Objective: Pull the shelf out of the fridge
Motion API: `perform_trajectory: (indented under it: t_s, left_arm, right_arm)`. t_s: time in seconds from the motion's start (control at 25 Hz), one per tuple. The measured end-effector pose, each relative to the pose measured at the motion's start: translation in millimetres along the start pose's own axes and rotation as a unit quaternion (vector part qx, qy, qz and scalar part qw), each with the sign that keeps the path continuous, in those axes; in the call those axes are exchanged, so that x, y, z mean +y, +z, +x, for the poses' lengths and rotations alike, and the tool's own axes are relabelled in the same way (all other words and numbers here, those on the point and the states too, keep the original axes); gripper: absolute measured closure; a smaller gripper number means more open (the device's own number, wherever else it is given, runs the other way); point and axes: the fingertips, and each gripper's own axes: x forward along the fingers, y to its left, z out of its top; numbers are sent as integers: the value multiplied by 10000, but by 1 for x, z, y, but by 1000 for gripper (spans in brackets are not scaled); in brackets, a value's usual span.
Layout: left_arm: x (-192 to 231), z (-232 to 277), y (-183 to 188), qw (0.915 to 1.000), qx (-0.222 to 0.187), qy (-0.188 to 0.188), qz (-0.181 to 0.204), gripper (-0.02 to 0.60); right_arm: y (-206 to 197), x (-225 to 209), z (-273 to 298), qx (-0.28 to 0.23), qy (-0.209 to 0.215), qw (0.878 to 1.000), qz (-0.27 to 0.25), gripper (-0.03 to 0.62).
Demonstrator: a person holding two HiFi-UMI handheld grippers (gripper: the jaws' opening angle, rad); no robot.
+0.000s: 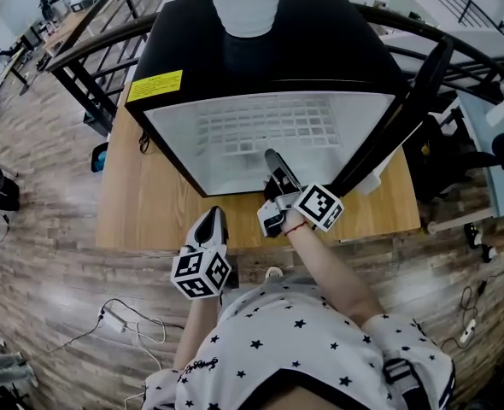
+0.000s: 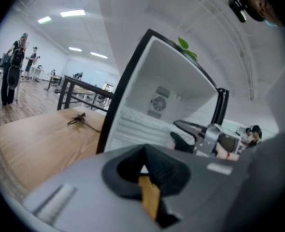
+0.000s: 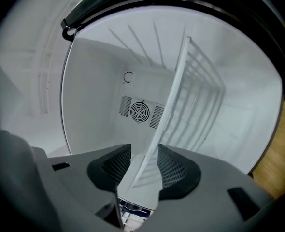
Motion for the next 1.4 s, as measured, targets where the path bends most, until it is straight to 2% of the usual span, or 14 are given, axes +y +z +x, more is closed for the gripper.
perform_trajectory:
  t_s: [0.28, 1.0, 1.24, 1.4]
  left_arm:
    - [0, 1, -5, 10000, 24, 55, -33, 575]
    - [5, 2, -12, 9997, 41, 200, -106, 575]
    - [3, 0, -11, 9997, -11, 196, -114, 575]
    - [4, -4, -14, 9997, 8, 226, -132, 575]
  right_arm:
    - [6, -13, 20, -217, -163, 9978, 603, 458]
    - [26, -38, 65, -619, -578, 9928, 849, 459]
    - [25, -37, 70, -500, -619, 9945, 682, 527]
    - [25, -36, 70, -530, -585, 9930, 877, 543]
